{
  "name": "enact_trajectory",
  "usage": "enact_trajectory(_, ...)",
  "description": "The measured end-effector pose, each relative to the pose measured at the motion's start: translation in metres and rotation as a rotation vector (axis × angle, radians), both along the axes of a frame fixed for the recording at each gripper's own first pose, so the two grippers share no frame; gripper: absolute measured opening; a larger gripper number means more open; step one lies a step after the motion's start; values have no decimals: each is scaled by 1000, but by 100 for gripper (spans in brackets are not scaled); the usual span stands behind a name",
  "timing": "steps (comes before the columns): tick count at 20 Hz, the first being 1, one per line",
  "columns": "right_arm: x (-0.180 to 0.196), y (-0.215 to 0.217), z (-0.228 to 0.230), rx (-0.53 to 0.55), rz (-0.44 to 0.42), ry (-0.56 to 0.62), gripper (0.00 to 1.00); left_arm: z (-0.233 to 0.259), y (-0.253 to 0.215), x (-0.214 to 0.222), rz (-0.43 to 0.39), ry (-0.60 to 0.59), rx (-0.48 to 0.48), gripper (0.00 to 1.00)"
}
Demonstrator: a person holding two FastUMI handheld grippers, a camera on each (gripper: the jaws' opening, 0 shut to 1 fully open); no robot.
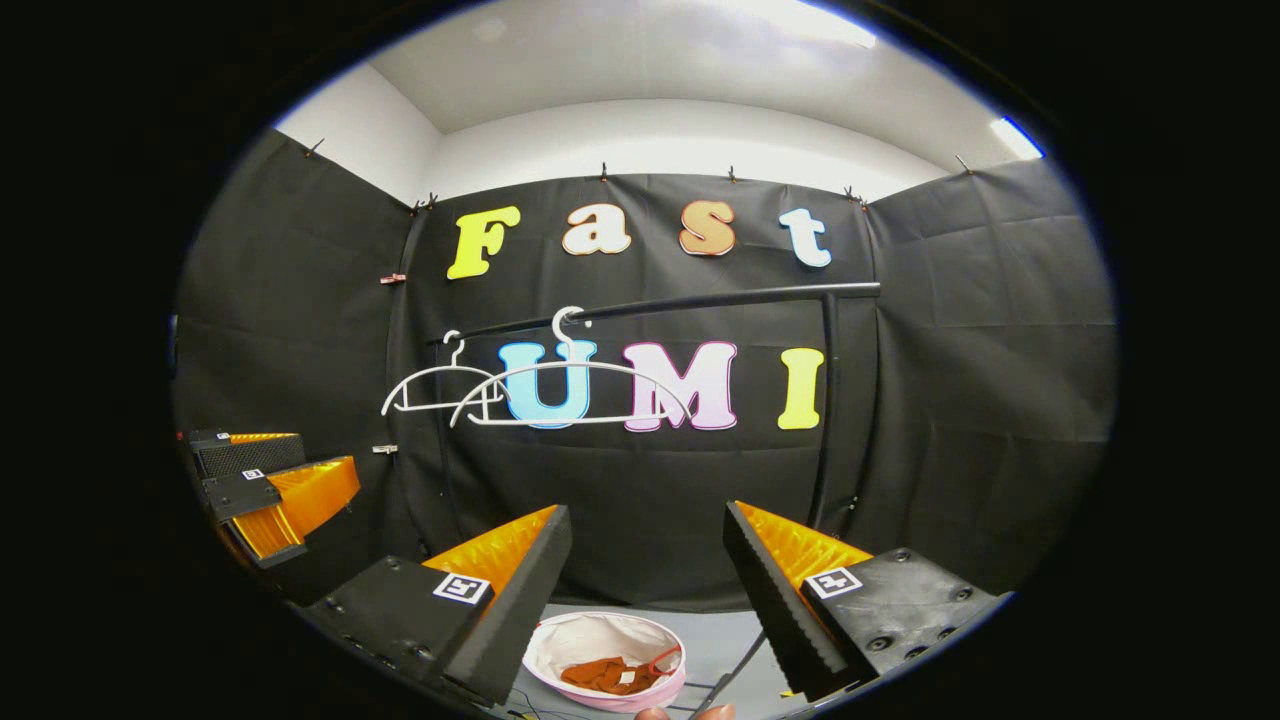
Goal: Grasp the clothes on the hanger with both hands and then place them into the laundry hamper below.
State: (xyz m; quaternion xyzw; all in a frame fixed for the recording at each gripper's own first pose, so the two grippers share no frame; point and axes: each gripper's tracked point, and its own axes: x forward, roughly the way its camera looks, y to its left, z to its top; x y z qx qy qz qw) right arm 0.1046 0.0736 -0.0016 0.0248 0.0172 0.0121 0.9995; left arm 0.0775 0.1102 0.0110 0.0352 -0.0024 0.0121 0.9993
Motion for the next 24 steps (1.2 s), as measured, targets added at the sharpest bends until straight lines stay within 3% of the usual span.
enact_trajectory(4, -20, -12, 7, -25, 17, -28, 99, 6, -19, -18, 7, -18, 9, 93)
enact_trajectory(5, -23, -14, 6, -27, 23, -26, 94, 7, -26, -22, 2, -24, 5, 95)
enact_trajectory(8, -33, -22, 10, -3, 29, -30, 94, -3, -48, -32, -39, 2, -11, 94)
enact_trajectory(10, -37, -28, 10, 2, 27, -32, 94, -3, -57, -38, -43, 11, -17, 99)
enact_trajectory(11, -40, -31, 13, 3, 23, -37, 94, -2, -60, -42, -43, 10, -16, 99)
enact_trajectory(12, -43, -33, 15, 4, 24, -43, 100, -1, -61, -44, -43, 9, -16, 99)
enact_trajectory(15, -49, -37, 19, 0, 21, -59, 99, 5, -66, -51, -46, -3, -10, 99)
enact_trajectory(16, -50, -37, 18, 2, 24, -57, 94, 4, -67, -53, -45, -3, -5, 99)
enact_trajectory(18, -53, -37, 17, 5, 28, -52, 94, 4, -68, -55, -41, 0, -1, 99)
enact_trajectory(19, -53, -37, 17, 5, 28, -52, 99, 3, -69, -57, -43, 5, -5, 99)
enact_trajectory(24, -57, -38, 20, 4, 22, -56, 99, 1, -72, -61, -56, 28, -12, 96)
